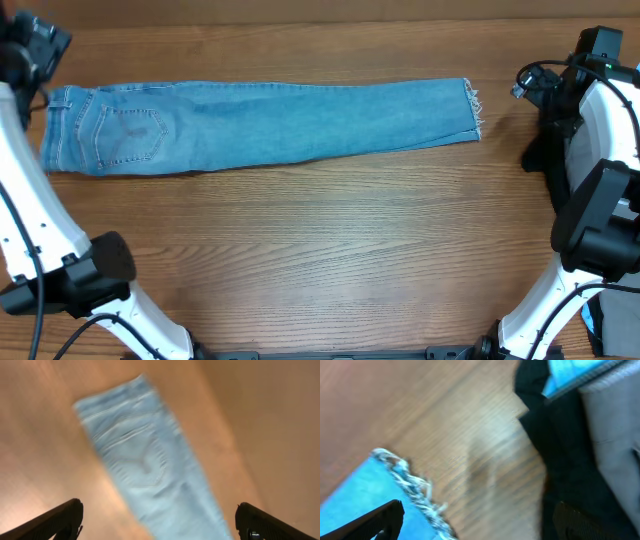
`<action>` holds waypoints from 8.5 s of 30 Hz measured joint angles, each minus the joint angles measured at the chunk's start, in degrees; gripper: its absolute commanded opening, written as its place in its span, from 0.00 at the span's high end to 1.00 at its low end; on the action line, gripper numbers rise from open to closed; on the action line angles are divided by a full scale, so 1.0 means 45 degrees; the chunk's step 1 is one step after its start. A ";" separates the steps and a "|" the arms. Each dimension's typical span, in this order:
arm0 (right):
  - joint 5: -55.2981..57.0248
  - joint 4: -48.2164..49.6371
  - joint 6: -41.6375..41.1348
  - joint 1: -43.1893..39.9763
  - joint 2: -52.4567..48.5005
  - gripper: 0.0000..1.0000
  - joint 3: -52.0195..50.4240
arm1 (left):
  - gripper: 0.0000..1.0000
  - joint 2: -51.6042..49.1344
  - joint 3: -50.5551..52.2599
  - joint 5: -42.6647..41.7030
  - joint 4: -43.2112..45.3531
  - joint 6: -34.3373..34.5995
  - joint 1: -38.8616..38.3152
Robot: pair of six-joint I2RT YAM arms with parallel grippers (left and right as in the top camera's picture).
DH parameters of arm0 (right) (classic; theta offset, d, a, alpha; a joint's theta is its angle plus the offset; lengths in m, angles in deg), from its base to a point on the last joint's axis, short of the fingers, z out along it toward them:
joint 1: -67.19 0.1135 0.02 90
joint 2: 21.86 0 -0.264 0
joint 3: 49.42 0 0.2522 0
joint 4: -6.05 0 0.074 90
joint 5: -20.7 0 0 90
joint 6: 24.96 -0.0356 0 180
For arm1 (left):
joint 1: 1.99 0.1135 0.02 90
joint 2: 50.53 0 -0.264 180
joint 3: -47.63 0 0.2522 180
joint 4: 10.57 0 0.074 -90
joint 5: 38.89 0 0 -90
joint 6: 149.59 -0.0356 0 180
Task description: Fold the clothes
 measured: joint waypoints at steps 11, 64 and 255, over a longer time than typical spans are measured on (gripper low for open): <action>-0.3526 -0.2725 0.1229 0.0695 0.0000 0.00 0.0049 | 0.00 -0.0325 0.0442 -0.0267 -0.1103 -0.1836 0.3706; 0.0889 -0.0481 -0.5178 0.3084 0.1316 0.96 -0.5124 | 0.00 -0.0325 0.0442 -0.0194 -0.1127 -0.2118 0.4221; -0.2113 0.0117 0.7407 0.8344 -0.2973 0.00 0.4658 | 0.00 -0.0325 0.0442 -0.0199 -0.1132 -0.2152 0.4221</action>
